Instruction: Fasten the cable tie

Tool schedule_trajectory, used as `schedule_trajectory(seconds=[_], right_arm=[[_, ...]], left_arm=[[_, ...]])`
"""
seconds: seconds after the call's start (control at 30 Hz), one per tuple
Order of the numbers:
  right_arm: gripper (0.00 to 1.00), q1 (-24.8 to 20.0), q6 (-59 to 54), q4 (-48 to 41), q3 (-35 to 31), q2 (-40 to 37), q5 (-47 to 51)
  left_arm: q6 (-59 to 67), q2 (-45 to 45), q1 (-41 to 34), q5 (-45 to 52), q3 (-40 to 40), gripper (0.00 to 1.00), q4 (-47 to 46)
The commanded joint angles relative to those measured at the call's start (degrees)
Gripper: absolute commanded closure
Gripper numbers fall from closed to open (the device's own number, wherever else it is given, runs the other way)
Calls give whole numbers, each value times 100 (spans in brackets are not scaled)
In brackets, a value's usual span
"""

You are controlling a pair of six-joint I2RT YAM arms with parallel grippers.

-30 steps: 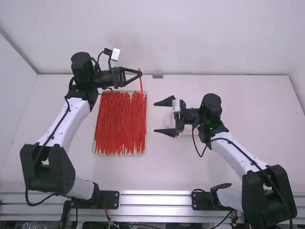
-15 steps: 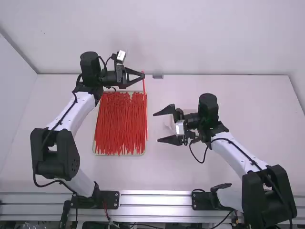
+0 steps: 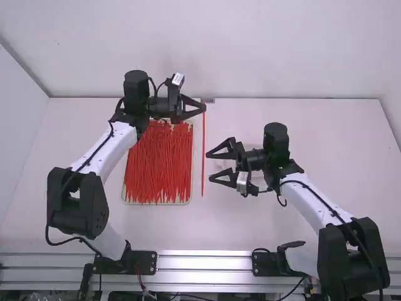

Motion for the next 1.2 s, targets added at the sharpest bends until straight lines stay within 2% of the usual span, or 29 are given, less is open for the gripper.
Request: schedule_trajectory(seconds=[0.0,0.4,0.6,0.67,0.73,0.77,0.9,1.0,1.17], right_arm=[[2,31,-317,-7,151,55,-118],[1,37,-544,-9,151,55,-461],[21,175,-546,-9,151,55,-461],[24,197,-542,-7,151,55,-428],[35,188,-546,-9,151,55,-420],[37,188,-544,-9,151,55,-422],[46,188,-540,-9,151,55,-422],[55,188,-542,-9,151,55,-424],[65,188,-540,-11,151,55,-422]], left_arm=[[-197,22,-9,-173,138,98,-4],[-385,22,4,-323,138,98,151],[-382,22,-13,-581,118,98,-39],[-470,22,-13,-581,72,98,50],[-525,22,13,-610,-2,98,166],[-553,22,28,-610,-26,98,214],[-778,22,37,-614,-186,98,595],[-1099,22,37,-601,-385,98,1231],[-1261,22,37,-509,-498,98,1683]])
